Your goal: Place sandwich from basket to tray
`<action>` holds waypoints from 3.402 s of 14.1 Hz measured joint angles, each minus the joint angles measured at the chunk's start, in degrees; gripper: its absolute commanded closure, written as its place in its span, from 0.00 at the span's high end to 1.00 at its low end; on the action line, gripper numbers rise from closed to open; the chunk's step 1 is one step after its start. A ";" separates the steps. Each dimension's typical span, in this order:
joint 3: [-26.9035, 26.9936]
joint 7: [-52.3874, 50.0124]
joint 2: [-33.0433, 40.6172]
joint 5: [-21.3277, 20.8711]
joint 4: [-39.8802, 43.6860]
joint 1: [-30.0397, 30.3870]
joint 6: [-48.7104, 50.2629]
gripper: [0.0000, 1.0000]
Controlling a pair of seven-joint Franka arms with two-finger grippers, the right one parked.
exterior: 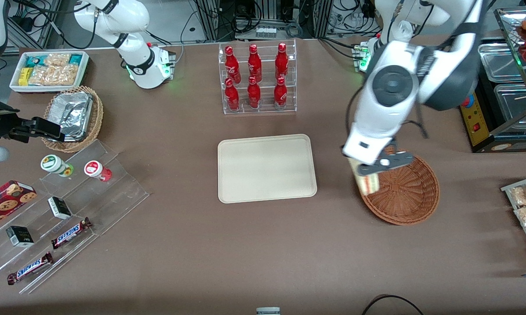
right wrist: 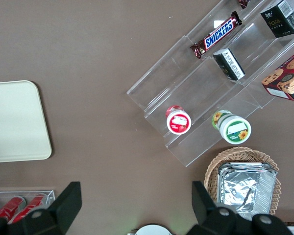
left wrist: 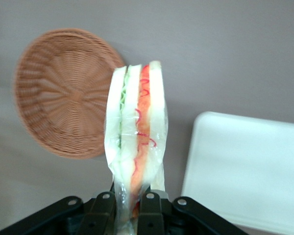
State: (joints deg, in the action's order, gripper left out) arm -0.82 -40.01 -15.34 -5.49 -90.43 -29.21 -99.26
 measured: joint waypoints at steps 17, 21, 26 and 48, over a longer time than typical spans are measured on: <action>-1.28 -6.61 -25.56 9.63 8.31 -15.97 -18.76 0.00; -1.29 -8.12 -26.98 9.64 8.30 -16.96 -18.75 0.00; -1.29 -8.14 -27.78 9.64 8.32 -17.84 -18.68 1.00; 14.66 12.85 7.54 8.36 9.52 -3.73 14.70 1.00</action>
State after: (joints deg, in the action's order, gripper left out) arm 13.84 -27.16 -7.80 2.86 -80.91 -32.94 -84.56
